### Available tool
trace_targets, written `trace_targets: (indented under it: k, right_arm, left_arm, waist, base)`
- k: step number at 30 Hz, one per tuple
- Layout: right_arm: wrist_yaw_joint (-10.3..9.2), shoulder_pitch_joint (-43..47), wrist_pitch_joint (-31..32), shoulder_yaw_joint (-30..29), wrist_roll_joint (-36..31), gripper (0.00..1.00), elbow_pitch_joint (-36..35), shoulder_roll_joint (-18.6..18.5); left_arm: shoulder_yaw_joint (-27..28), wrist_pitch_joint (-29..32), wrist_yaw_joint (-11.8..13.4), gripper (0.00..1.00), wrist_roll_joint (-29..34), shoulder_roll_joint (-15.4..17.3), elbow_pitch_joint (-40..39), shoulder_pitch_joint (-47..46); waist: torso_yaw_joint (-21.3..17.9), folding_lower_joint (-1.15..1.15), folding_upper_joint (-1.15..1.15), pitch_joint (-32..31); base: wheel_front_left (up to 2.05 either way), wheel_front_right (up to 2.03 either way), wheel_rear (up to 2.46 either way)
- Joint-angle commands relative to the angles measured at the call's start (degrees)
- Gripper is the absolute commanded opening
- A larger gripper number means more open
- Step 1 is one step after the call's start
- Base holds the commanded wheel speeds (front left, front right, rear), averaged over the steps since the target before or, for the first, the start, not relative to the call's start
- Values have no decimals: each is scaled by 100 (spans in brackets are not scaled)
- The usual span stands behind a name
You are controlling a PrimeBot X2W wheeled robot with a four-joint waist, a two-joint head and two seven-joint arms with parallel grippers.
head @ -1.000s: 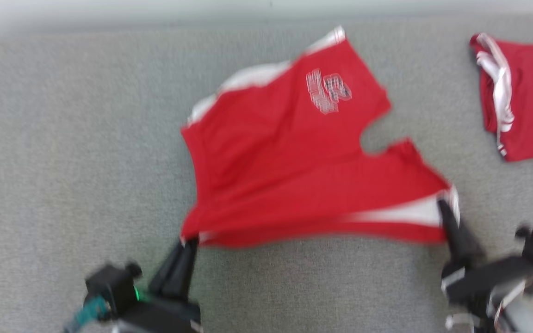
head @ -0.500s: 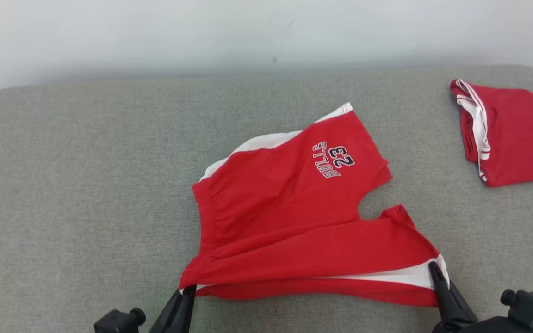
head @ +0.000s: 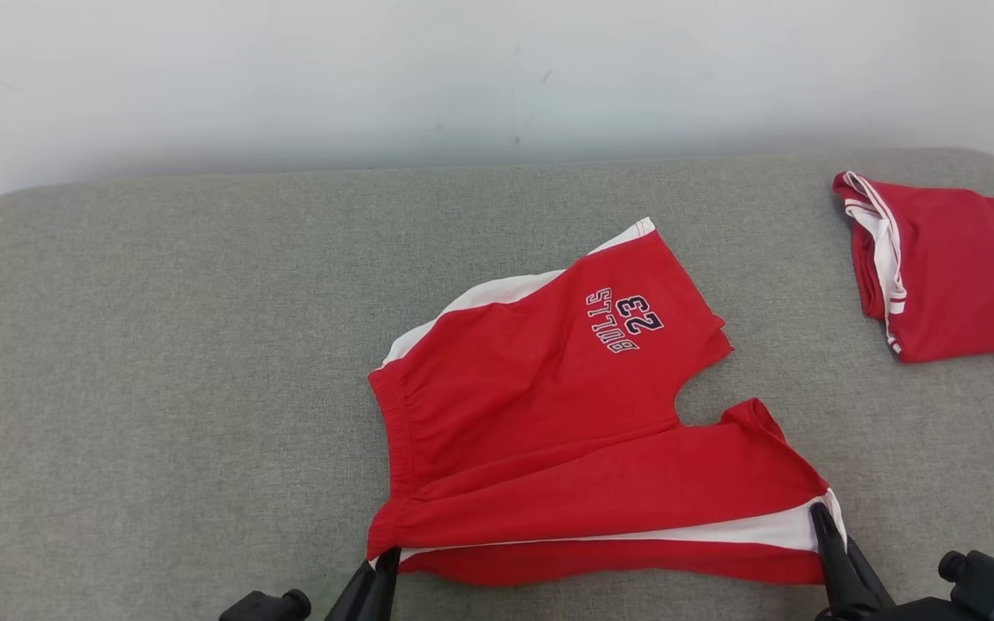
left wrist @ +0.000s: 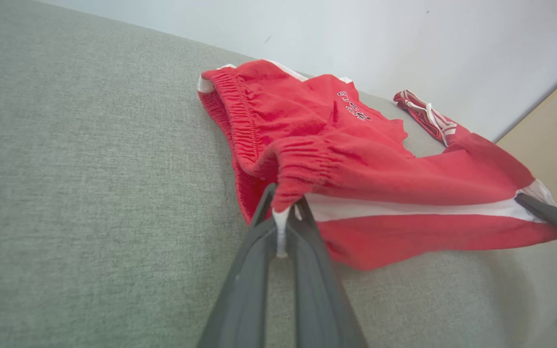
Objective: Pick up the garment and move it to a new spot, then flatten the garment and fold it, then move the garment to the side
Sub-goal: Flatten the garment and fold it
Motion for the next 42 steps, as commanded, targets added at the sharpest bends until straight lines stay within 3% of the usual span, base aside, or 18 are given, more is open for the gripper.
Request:
trace_targets:
  k: [1, 2, 3, 4, 5, 6, 7, 19, 24, 32, 42]
  right_arm:
    - [-17, -6, -3, -40, -39, 0, 27, 30]
    - [-17, -27, 9, -52, -71, 4, 58, 50]
    - [-17, -46, 11, -65, -109, 38, 96, 61]
    - [-17, -65, 11, -68, -149, 85, 133, 76]
    - [-16, -88, 14, -66, -166, 100, 165, 100]
    - [-16, -119, 7, -69, -191, 100, 191, 117]
    - [-16, -150, -8, -76, -226, 100, 217, 120]
    - [-16, -133, -397, -134, -700, 100, 99, -14]
    - [-16, -52, -544, -217, -911, 100, -105, -18]
    - [-16, 222, -757, -469, -1307, 100, -447, 52]
    - [-16, 668, -878, -662, -1675, 100, -877, 170]
  left_arm:
    - [6, -18, -21, 0, 39, -14, 47, -24]
    - [-6, -18, -26, 0, 56, -30, 86, -52]
    - [-16, -18, -36, 0, 71, -44, 130, -83]
    - [-24, -17, -43, 0, 82, -63, 185, -111]
    - [-21, -18, -49, 44, 106, -79, 218, -143]
    - [-1, -17, -53, 78, 122, -95, 245, -167]
    - [16, -17, -57, 100, 146, -115, 272, -165]
    - [686, -17, -64, 100, 484, 48, -301, 257]
    - [1184, -17, 61, 100, 669, 114, -841, 475]
    - [1959, -17, 315, 100, 1405, 18, -1611, 873]
    - [2564, -17, 222, 100, 1807, -219, -1737, 1398]
  waist:
    - [-1, 0, 0, -2]
    - [0, 0, 0, -5]
    - [3, 0, 0, -8]
    - [5, 0, 0, -14]
    - [7, 0, 0, -22]
    - [10, 0, 0, -32]
    - [13, 0, 0, -44]
    - [84, 0, 0, -359]
    - [116, 0, 0, -499]
    - [74, 0, 0, -673]
    - [-15, 0, 0, -762]
  base:
    - [0, 0, 0]
    - [0, 0, 0]
    - [0, 0, 0]
    - [0, 0, 0]
    - [0, 0, 0]
    - [0, 0, 0]
    - [0, 0, 0]
    - [0, 0, 0]
    - [0, 0, 0]
    - [0, 0, 0]
    - [0, 0, 0]
